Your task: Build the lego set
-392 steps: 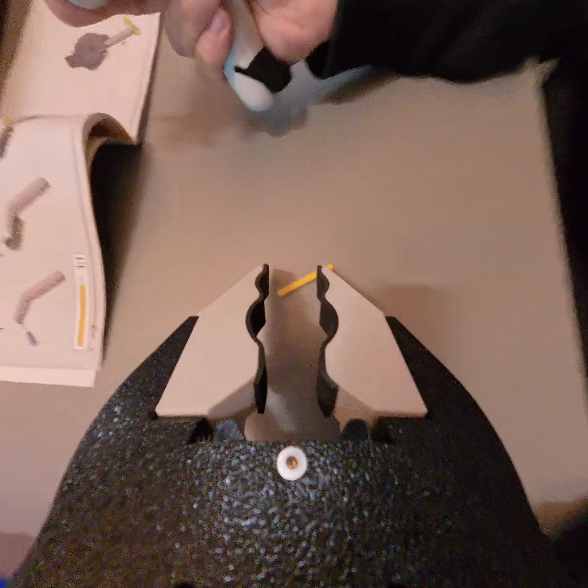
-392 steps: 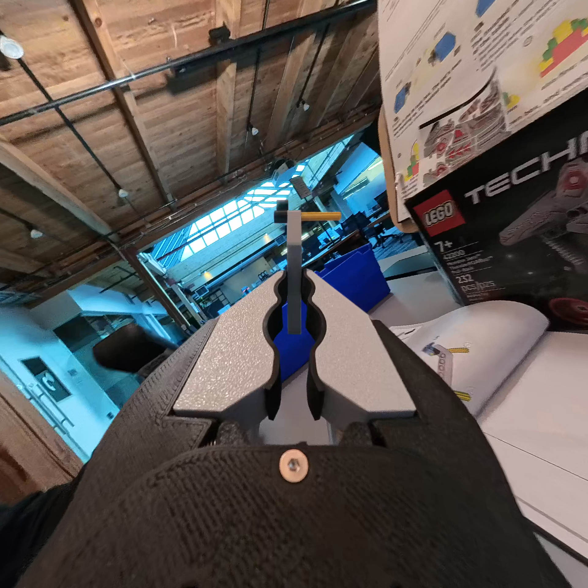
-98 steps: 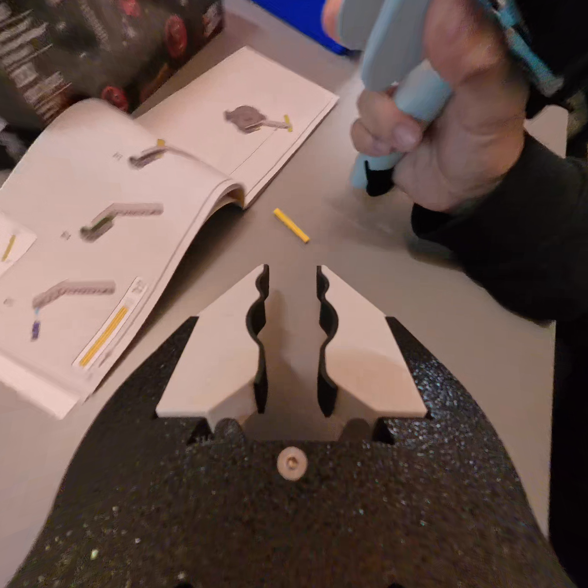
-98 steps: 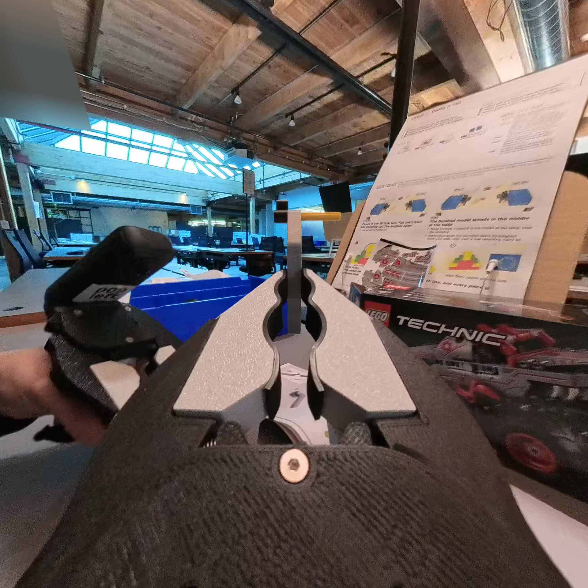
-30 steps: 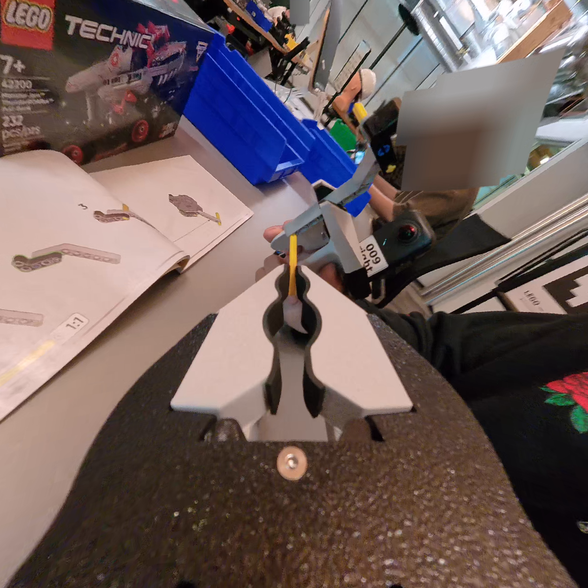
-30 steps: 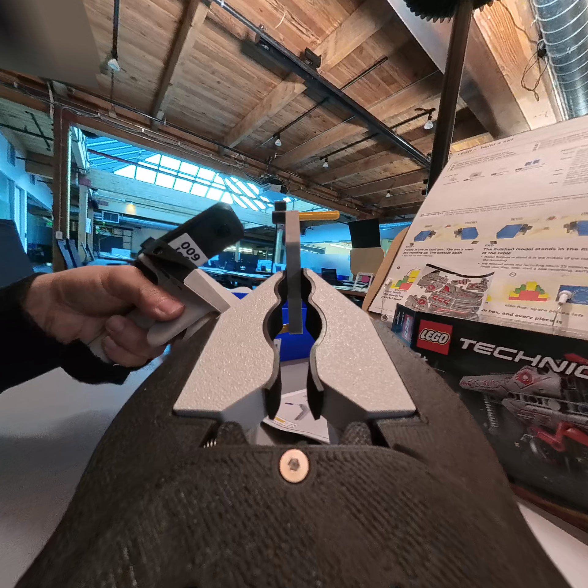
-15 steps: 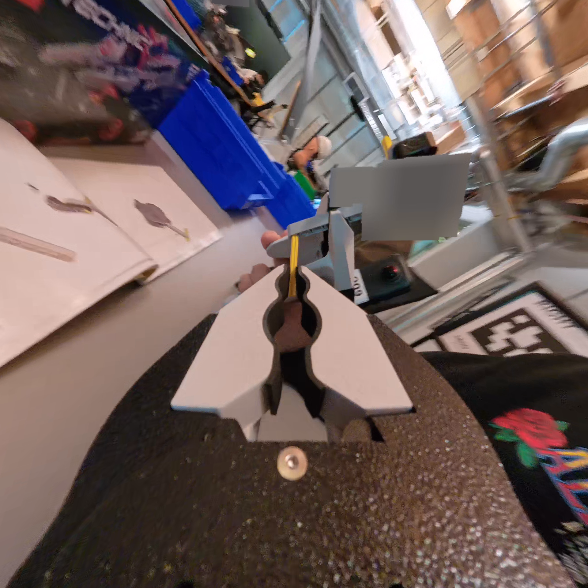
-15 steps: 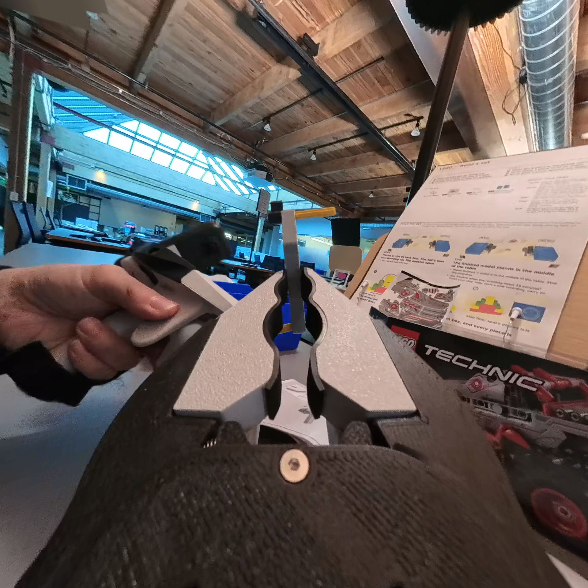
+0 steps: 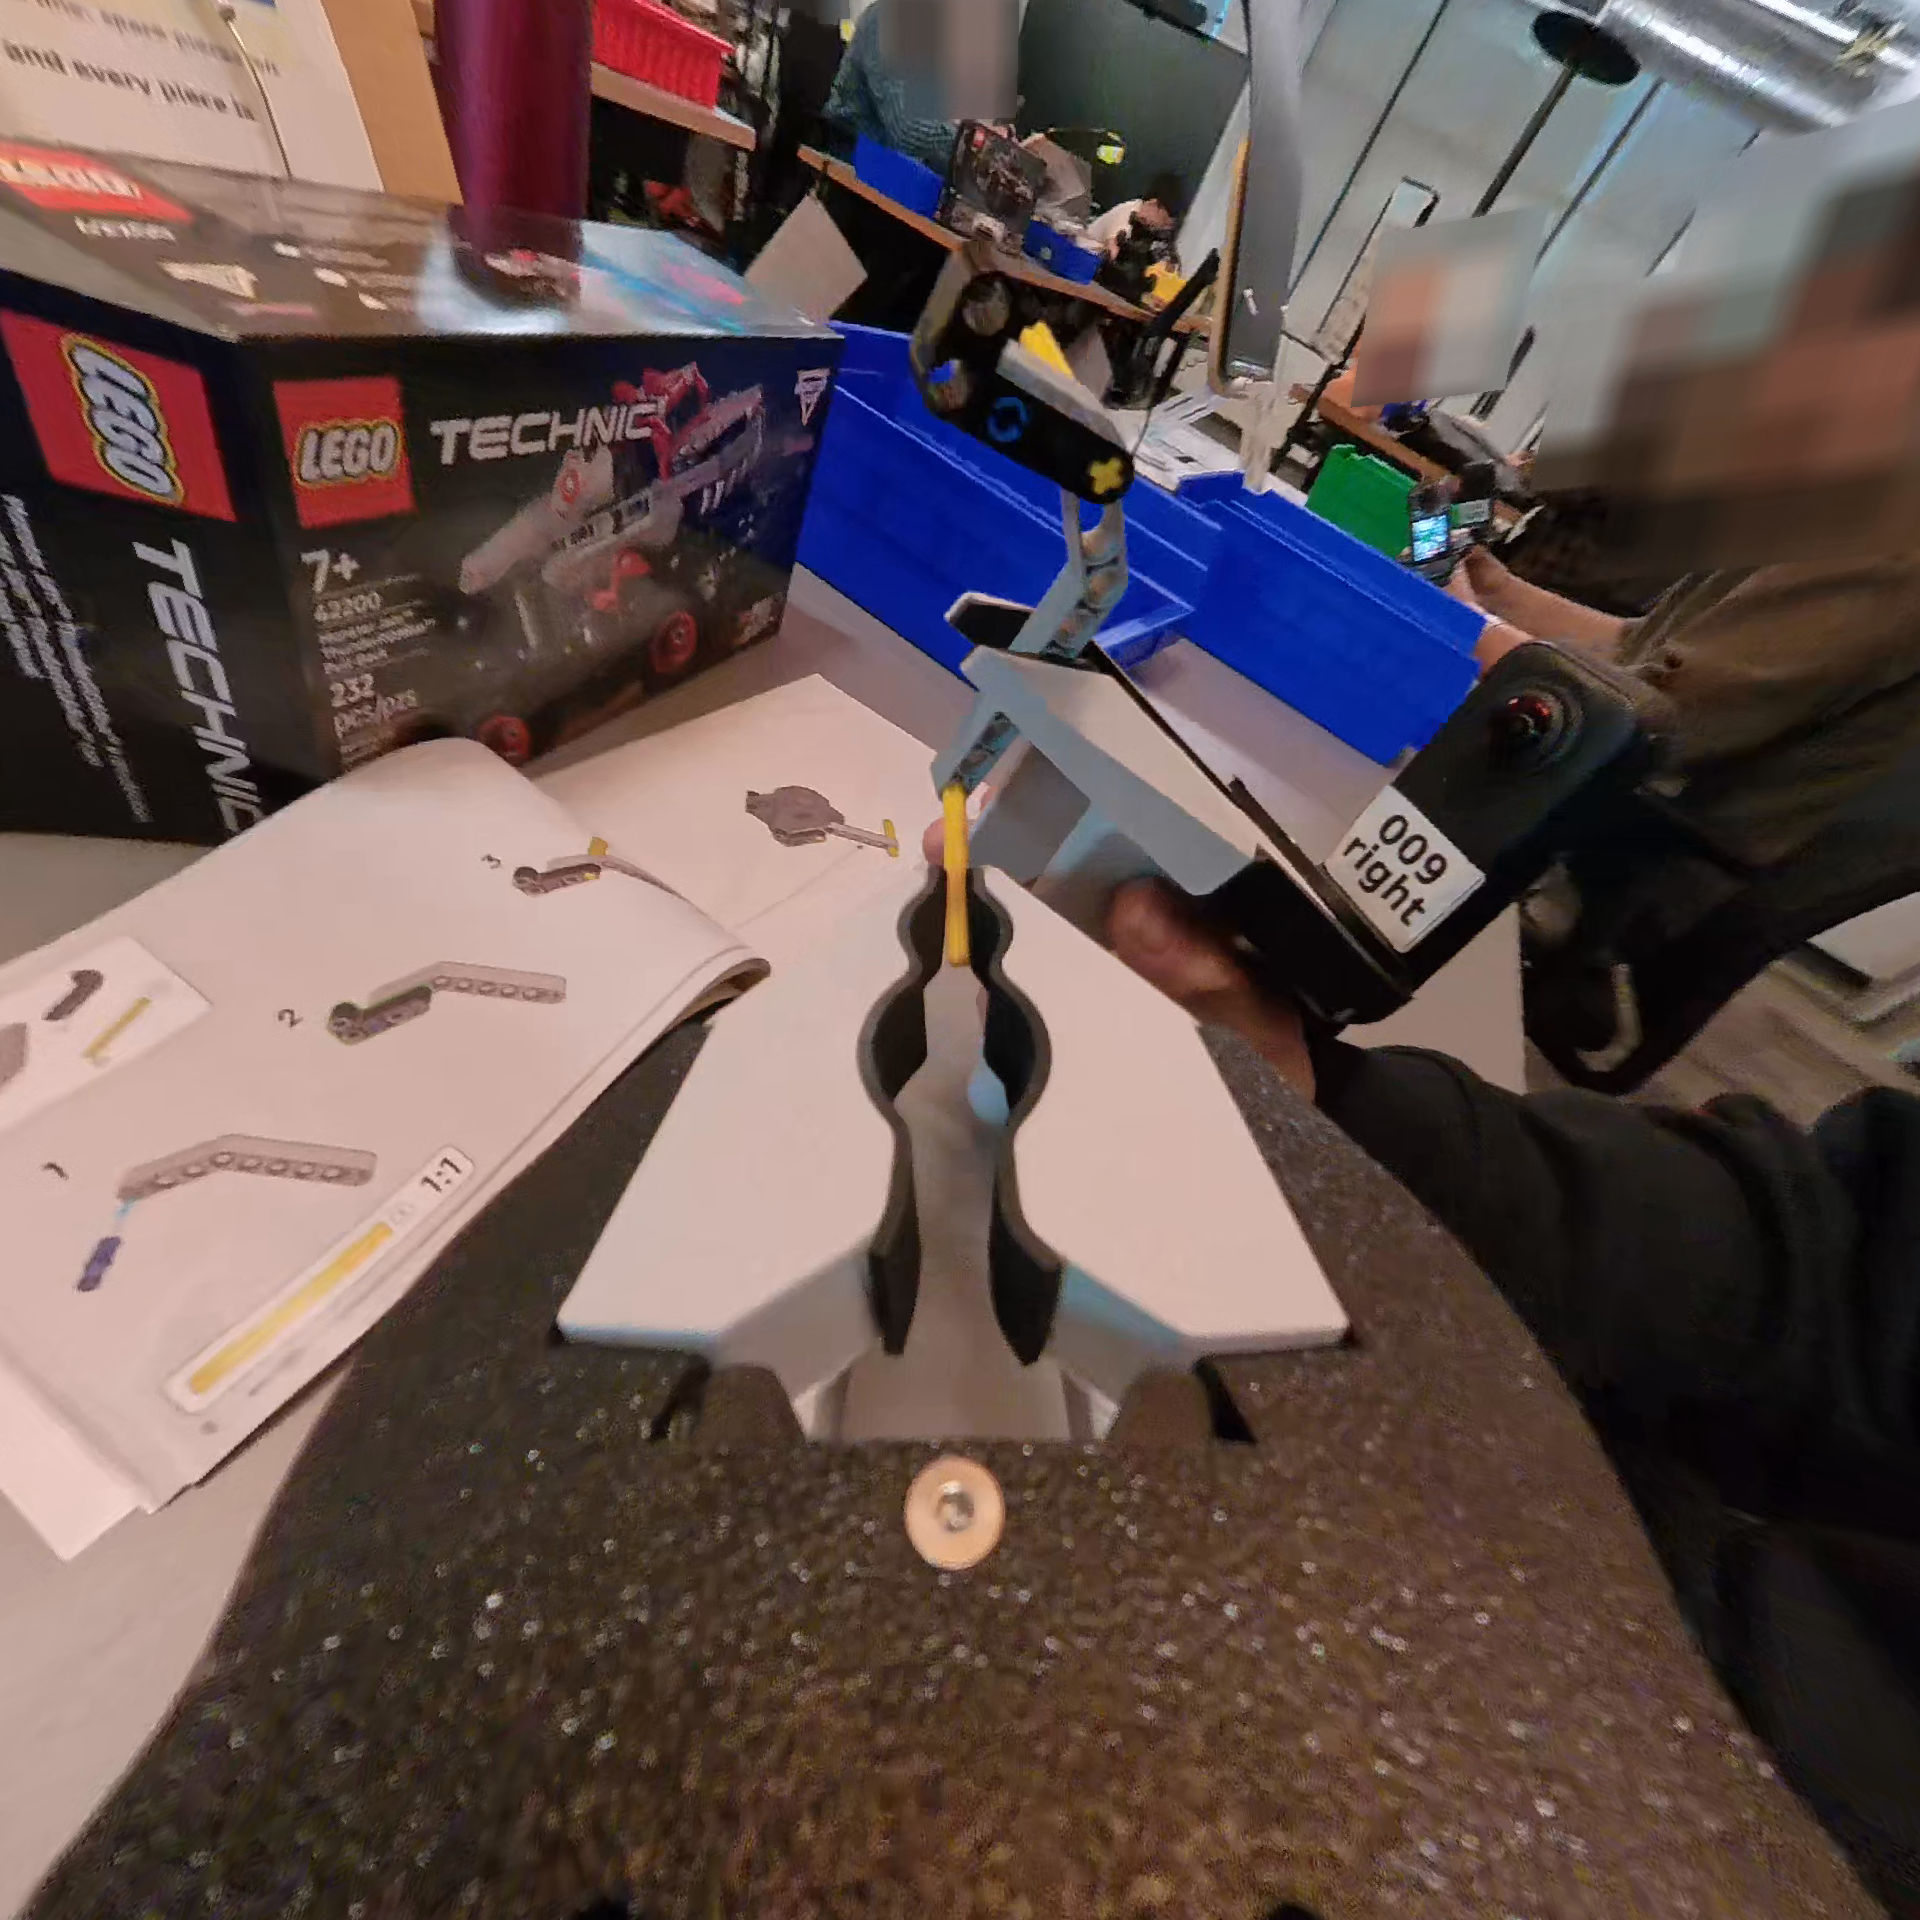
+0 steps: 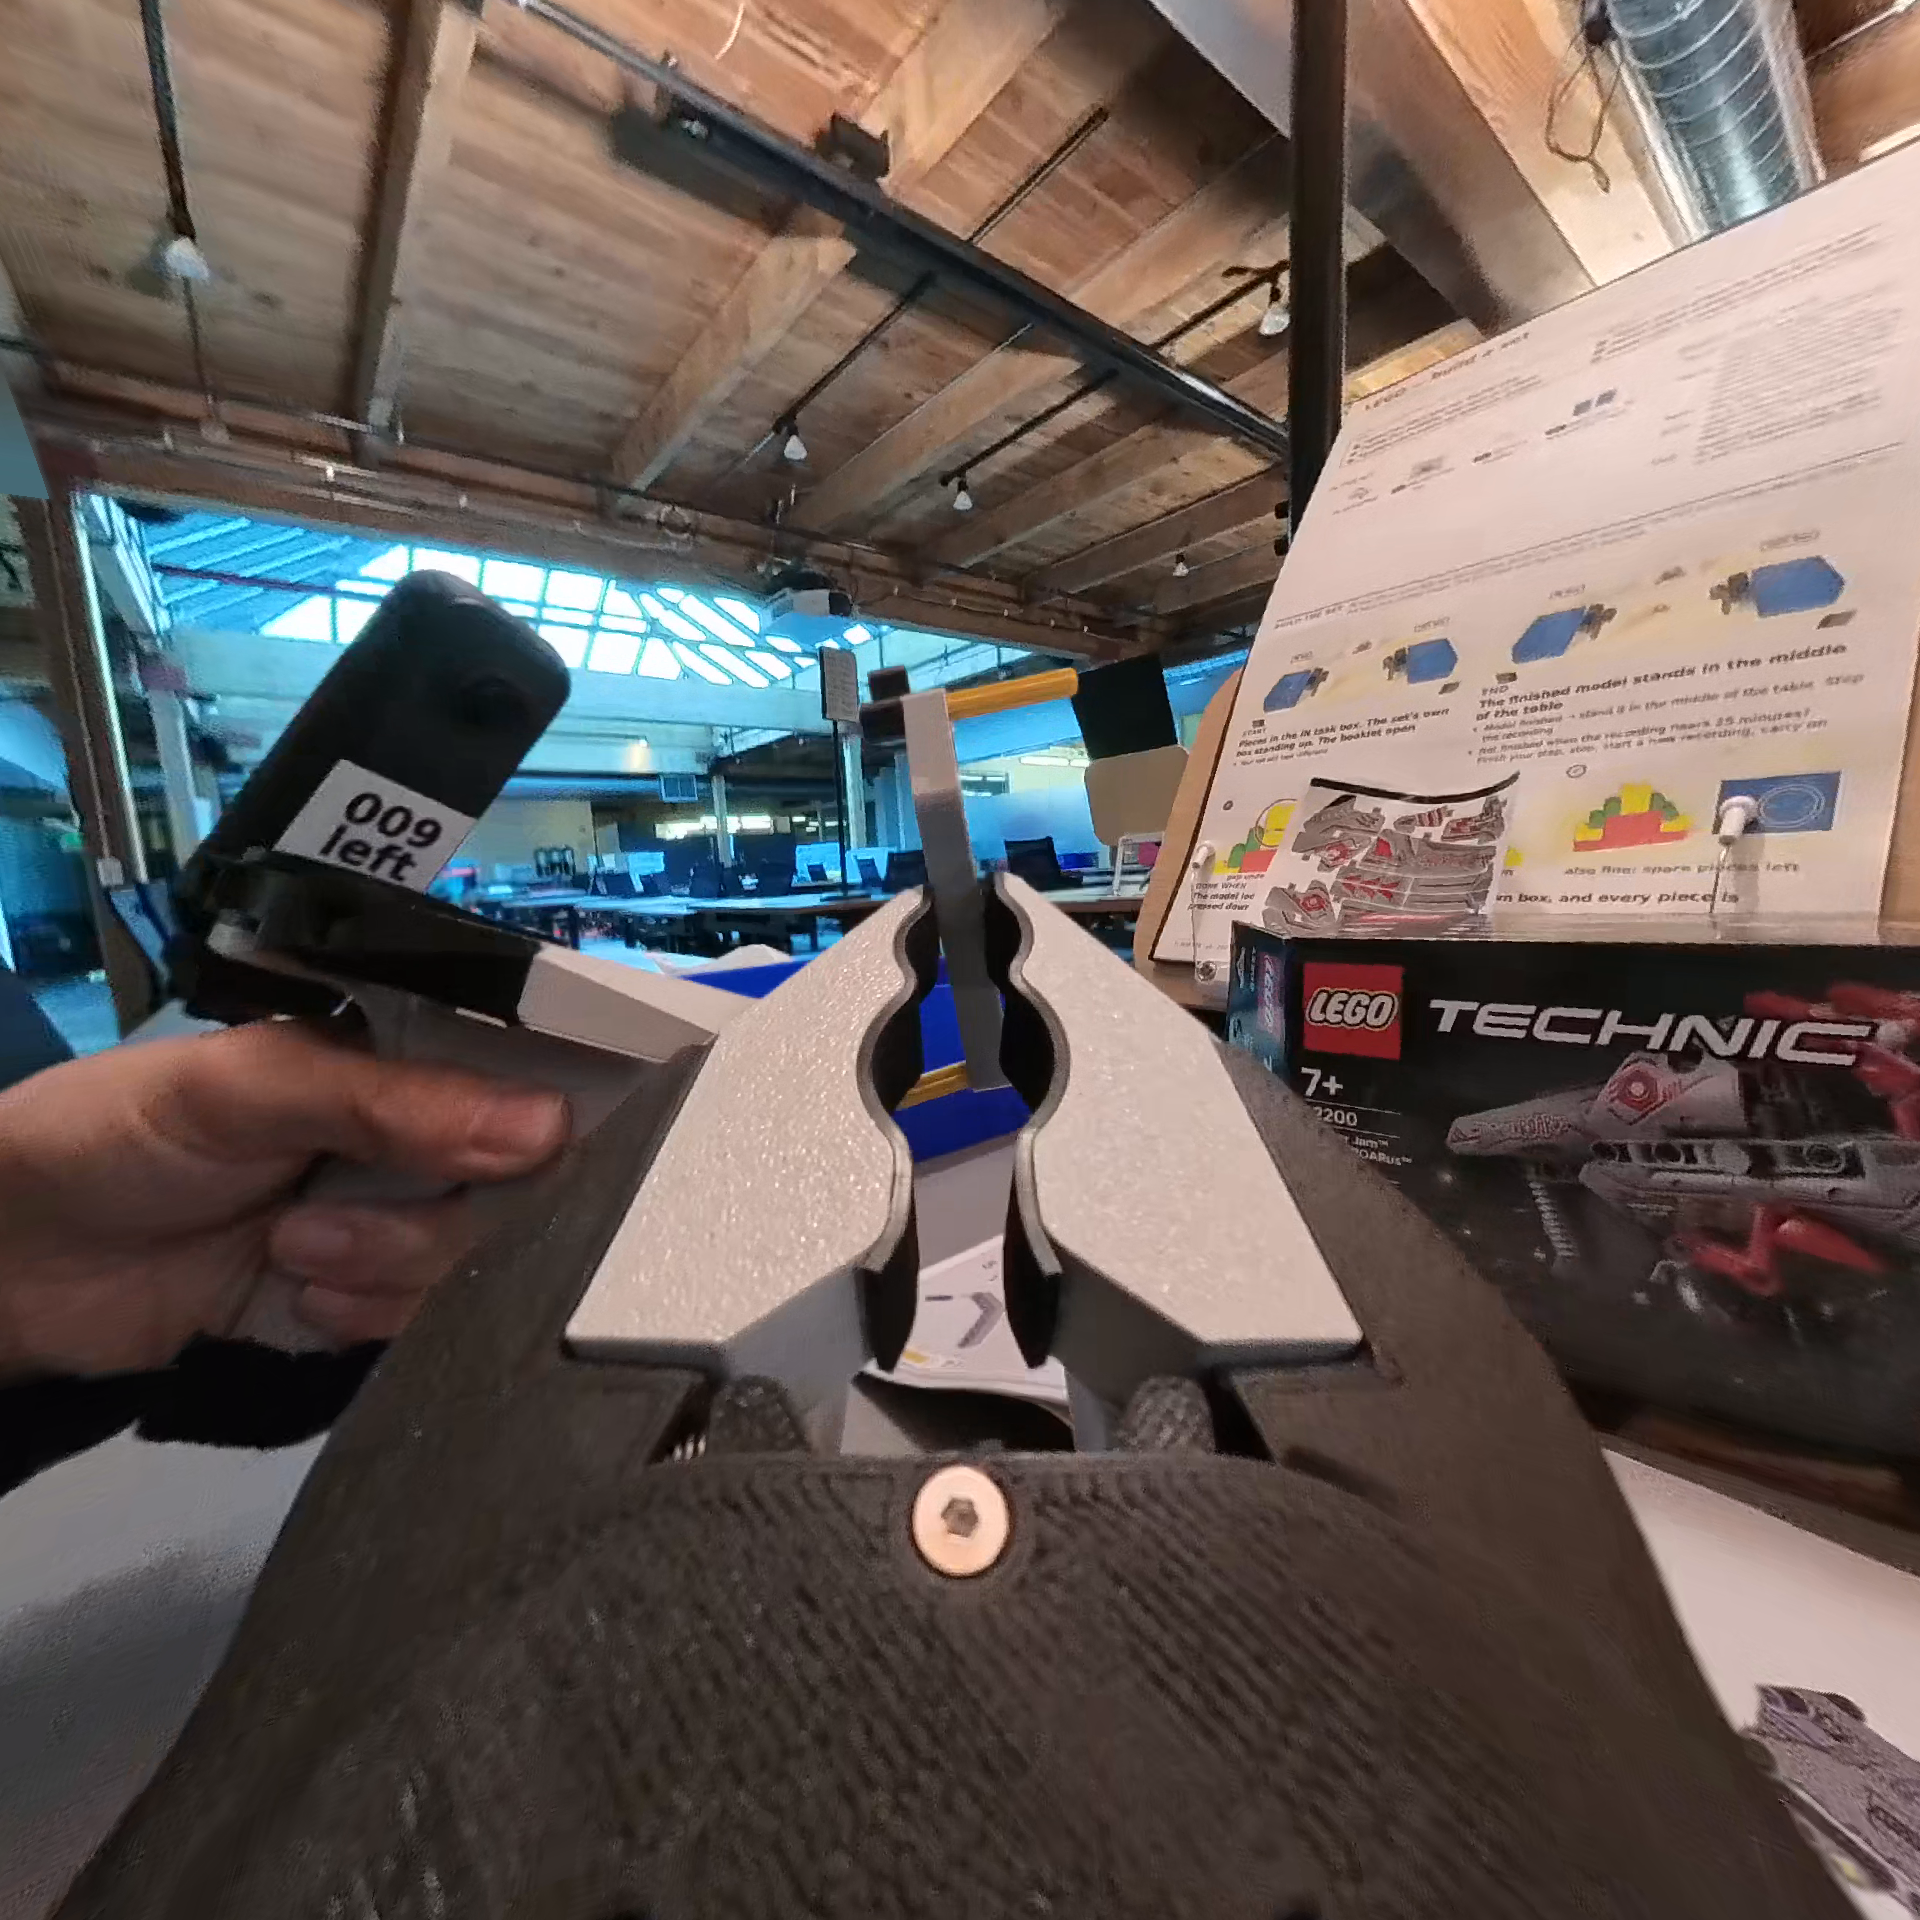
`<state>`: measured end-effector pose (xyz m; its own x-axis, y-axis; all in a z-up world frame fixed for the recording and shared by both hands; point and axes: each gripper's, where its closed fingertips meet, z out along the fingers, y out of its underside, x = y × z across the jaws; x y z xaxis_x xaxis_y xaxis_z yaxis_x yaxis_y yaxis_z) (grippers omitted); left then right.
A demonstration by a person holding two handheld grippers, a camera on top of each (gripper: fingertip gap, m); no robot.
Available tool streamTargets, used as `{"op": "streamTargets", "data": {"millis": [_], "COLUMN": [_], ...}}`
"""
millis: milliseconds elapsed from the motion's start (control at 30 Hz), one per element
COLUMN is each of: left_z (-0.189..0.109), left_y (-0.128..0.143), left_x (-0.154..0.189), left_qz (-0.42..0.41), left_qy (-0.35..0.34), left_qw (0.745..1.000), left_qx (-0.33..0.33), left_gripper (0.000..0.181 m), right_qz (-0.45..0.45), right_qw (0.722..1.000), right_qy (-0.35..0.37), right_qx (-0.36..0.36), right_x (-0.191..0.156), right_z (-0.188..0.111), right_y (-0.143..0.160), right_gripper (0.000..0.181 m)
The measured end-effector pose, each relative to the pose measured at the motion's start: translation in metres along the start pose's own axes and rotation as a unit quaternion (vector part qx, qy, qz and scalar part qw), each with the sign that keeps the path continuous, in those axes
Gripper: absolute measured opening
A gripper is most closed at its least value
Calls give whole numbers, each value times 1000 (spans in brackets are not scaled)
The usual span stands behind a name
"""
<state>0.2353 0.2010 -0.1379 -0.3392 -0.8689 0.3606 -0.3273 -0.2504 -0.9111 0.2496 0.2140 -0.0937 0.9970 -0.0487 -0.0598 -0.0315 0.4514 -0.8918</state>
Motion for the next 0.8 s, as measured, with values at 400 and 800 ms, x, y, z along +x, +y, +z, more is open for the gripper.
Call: {"op": "streamTargets", "data": {"millis": [400, 800], "left_z": [4, 9], "left_y": [-5, 0], "left_x": [15, 6], "left_qz": [-188, 67], "left_qy": [106, -32], "left_qw": [975, 997], "left_qx": [50, 30], "left_gripper": [1, 1], "right_qz": [-88, -16], "right_qw": [996, 999], "right_qy": [-3, 42], "right_qx": [10, 17], "right_x": [-10, 7], "right_z": [-1, -2], "right_y": [-12, -13], "right_gripper": [7, 6]}}
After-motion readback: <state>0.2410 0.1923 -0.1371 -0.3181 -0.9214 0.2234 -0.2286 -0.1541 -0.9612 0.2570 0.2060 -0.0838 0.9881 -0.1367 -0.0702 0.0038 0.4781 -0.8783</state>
